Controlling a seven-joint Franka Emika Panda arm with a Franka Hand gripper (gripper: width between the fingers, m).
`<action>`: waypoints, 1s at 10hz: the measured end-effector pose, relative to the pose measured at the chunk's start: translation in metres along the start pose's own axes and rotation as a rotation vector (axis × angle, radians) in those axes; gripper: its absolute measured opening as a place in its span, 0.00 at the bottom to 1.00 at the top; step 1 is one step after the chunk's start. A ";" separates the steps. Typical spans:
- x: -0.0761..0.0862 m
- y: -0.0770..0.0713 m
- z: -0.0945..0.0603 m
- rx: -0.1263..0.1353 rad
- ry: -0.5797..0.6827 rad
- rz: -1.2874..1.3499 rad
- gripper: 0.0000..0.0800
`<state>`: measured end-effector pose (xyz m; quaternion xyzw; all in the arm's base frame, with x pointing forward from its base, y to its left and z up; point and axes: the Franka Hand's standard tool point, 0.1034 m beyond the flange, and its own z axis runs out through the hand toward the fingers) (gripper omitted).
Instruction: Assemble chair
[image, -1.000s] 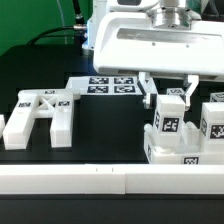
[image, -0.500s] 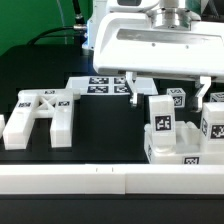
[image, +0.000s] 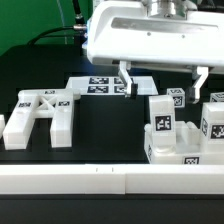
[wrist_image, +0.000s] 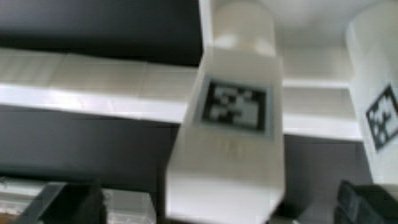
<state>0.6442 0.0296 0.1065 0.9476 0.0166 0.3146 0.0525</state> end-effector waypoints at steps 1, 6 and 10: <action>0.008 0.003 -0.006 0.003 -0.002 0.006 0.81; -0.003 -0.003 0.000 0.038 -0.221 0.015 0.81; -0.003 -0.004 0.002 0.068 -0.469 0.021 0.81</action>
Offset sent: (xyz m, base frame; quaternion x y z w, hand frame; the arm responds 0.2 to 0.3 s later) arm 0.0000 0.0000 0.0000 0.0000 0.0000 0.0000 1.0000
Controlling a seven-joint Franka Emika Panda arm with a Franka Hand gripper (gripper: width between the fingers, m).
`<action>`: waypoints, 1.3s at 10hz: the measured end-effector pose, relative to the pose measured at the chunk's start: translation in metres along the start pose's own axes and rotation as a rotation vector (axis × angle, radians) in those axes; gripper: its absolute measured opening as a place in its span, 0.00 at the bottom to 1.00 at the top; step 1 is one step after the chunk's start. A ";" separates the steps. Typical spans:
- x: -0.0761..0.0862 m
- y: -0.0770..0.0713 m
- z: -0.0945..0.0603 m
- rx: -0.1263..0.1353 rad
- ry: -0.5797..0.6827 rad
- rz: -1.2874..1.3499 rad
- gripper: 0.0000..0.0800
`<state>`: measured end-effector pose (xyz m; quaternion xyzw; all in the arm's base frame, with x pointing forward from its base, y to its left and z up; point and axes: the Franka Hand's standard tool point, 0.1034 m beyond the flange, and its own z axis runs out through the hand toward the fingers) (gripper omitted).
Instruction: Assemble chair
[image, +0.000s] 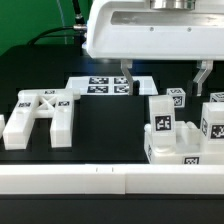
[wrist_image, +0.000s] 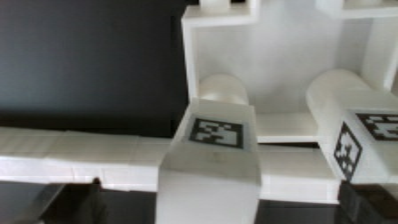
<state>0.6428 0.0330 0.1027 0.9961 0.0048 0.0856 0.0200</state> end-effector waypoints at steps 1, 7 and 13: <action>-0.005 -0.001 0.001 0.008 -0.083 0.001 0.81; 0.002 0.014 0.009 0.003 -0.060 -0.013 0.81; 0.007 0.013 0.020 -0.009 -0.063 -0.003 0.66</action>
Offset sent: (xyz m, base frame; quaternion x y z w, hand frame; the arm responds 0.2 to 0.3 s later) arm 0.0000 0.0000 0.0000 0.0000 0.0000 0.0000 1.0000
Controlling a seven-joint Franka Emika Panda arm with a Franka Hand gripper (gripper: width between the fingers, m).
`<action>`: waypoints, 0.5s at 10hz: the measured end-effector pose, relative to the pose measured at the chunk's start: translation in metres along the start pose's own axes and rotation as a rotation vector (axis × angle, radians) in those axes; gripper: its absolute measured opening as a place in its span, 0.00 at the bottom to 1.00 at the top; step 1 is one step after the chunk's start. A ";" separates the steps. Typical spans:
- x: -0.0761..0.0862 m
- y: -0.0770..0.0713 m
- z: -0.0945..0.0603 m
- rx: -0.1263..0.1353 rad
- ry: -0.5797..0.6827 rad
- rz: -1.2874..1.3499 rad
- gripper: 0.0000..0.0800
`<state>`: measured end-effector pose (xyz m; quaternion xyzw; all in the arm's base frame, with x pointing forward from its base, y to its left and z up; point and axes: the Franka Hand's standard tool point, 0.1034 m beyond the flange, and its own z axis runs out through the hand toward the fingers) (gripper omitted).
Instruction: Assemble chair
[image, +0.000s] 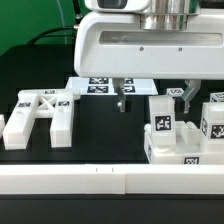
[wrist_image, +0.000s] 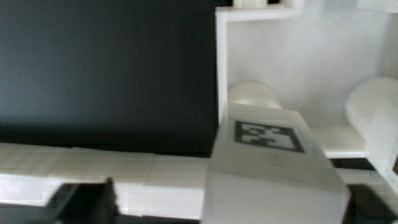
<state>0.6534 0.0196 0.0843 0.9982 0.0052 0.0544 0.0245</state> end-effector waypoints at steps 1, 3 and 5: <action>0.000 0.001 0.000 0.000 0.000 0.001 0.49; 0.000 0.001 0.000 0.000 0.000 0.002 0.36; 0.000 0.001 0.000 0.000 0.000 0.034 0.36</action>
Offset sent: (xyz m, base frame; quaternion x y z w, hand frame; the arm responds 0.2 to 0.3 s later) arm 0.0000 0.0000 0.0000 0.0000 0.0000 0.0000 1.0000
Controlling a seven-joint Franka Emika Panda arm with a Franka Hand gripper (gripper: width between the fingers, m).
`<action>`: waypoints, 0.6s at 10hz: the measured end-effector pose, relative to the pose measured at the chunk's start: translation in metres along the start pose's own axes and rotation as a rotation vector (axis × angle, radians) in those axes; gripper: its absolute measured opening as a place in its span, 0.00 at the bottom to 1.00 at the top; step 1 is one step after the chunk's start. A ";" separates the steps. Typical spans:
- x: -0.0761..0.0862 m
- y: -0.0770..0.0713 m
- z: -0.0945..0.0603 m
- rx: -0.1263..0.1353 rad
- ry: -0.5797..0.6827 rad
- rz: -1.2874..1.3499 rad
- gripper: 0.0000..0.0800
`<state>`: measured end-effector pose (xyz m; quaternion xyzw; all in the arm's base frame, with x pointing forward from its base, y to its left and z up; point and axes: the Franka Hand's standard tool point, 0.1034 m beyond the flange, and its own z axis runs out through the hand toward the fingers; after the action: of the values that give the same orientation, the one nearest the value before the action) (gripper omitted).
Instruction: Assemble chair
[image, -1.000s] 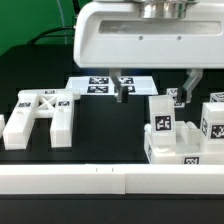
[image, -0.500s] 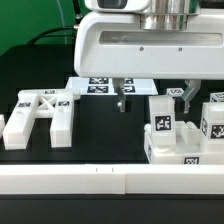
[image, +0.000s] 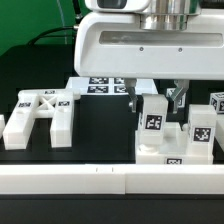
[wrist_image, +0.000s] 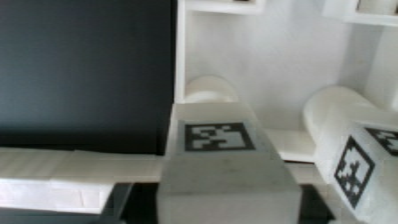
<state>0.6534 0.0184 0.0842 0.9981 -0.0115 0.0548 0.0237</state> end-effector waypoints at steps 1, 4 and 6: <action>0.000 0.000 0.000 0.000 0.000 0.002 0.36; 0.000 0.000 0.001 0.004 0.002 0.210 0.36; 0.002 0.000 0.001 0.010 0.019 0.421 0.36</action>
Offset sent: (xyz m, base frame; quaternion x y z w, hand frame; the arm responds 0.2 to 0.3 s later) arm 0.0000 0.0000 0.0000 0.0000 0.0000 0.1296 0.9916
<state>0.6558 0.0184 0.0834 0.9732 -0.2195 0.0683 0.0067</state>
